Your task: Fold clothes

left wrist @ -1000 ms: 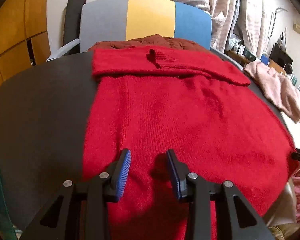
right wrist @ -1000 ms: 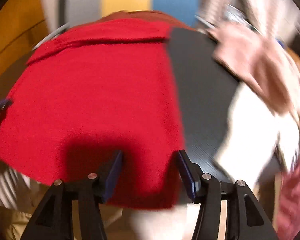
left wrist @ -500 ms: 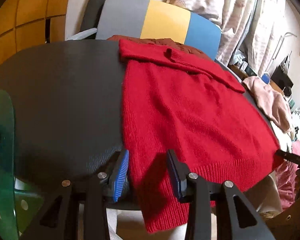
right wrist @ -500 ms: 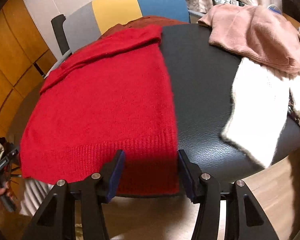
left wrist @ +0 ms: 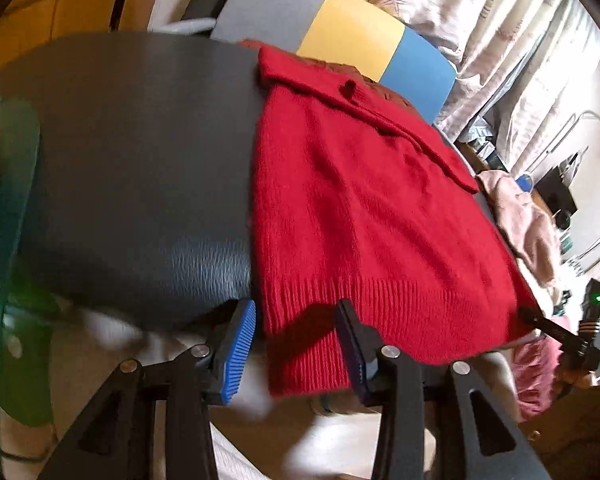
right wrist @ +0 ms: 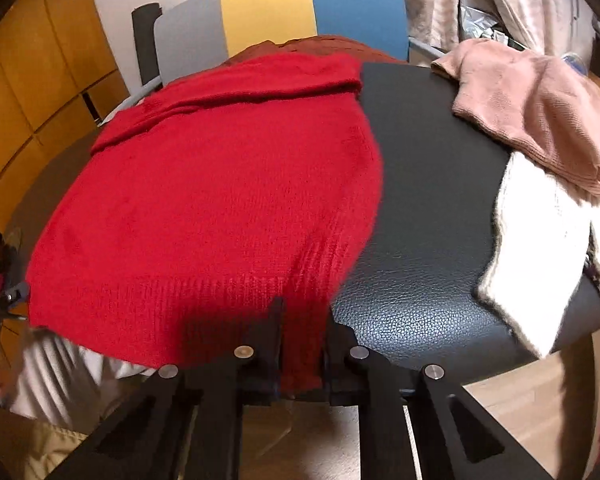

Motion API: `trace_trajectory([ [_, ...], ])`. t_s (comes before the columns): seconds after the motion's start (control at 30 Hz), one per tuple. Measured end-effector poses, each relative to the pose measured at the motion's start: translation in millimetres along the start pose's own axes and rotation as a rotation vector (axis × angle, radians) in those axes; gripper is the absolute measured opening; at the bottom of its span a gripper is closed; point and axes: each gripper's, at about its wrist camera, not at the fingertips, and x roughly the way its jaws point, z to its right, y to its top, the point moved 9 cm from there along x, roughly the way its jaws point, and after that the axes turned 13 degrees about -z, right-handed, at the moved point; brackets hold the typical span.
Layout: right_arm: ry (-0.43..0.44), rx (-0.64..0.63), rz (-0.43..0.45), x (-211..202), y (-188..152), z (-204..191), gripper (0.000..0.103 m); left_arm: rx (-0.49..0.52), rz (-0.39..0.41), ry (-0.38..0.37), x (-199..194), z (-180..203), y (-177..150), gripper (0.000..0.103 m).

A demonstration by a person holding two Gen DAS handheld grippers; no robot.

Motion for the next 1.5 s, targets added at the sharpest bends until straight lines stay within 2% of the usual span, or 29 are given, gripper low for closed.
trace_trajectory([
  [0.13,0.051,0.062,-0.007,0.6,-4.5,10.1,0.014,-0.022,-0.005,-0.035,3.0,-1.7,-1.5,0.043],
  [0.23,0.099,0.093,0.001,1.1,-5.0,12.8,0.014,-0.006,-0.007,-0.020,4.2,0.5,-2.0,0.043],
  [0.4,0.081,0.067,0.008,4.0,-4.3,7.1,0.014,-0.014,-0.043,0.008,10.4,5.9,-3.2,0.043],
  [0.47,0.059,0.048,0.012,4.6,-3.2,5.0,0.014,-0.019,-0.078,0.027,14.4,10.5,-5.4,0.032],
  [0.5,0.045,0.040,0.012,4.4,-2.9,4.1,0.014,-0.010,-0.086,0.044,15.1,12.9,-6.2,0.020],
  [0.53,0.034,0.036,0.010,4.2,-2.3,3.7,0.014,0.004,-0.091,0.044,15.3,16.8,-6.7,0.013],
  [0.57,0.037,0.039,0.009,3.4,-1.4,4.1,0.014,0.018,-0.095,0.029,14.8,21.9,-6.9,0.012],
  [0.67,0.084,0.064,0.005,-1.4,1.8,7.2,0.014,0.041,-0.089,-0.014,7.4,29.4,-3.4,0.009],
  [0.77,0.132,0.089,0.001,-6.4,5.2,10.4,0.013,0.000,-0.043,-0.080,-16.5,23.1,11.5,0.008],
  [0.83,0.164,0.106,-0.001,-9.8,7.5,12.5,0.013,-0.027,-0.012,-0.149,-36.0,19.1,21.6,0.008],
  [0.87,0.192,0.121,0.003,-14.0,9.3,14.6,0.013,-0.028,0.006,-0.190,-49.7,19.0,26.2,0.008],
  [0.97,0.293,0.168,0.018,-31.1,12.6,19.6,0.012,0.023,0.042,-0.228,-78.5,24.5,28.4,0.008],
  [1.07,0.373,0.188,0.011,-45.5,7.2,18.7,0.012,0.044,0.036,-0.269,-93.6,32.8,18.0,0.008],
  [1.13,0.393,0.184,-0.009,-50.7,-2.9,16.1,0.012,0.042,0.015,-0.302,-98.4,36.3,6.8,0.008],
  [1.23,0.446,0.209,-0.065,-56.4,-28.7,14.4,0.012,0.031,-0.020,-0.359,-110.1,40.6,-17.9,0.008],
  [1.33,0.552,0.257,-0.095,-71.9,-58.6,11.5,0.012,0.007,-0.008,-0.402,-135.1,41.7,-38.5,0.008],
  [1.43,0.655,0.304,-0.062,-100.5,-81.5,7.3,0.012,-0.053,0.014,-0.413,-153.3,30.3,-44.6,0.008],
  [1.5,0.710,0.328,-0.016,-116.6,-78.6,6.9,0.012,-0.088,0.031,-0.424,-164.1,23.9,-45.5,0.008],
])
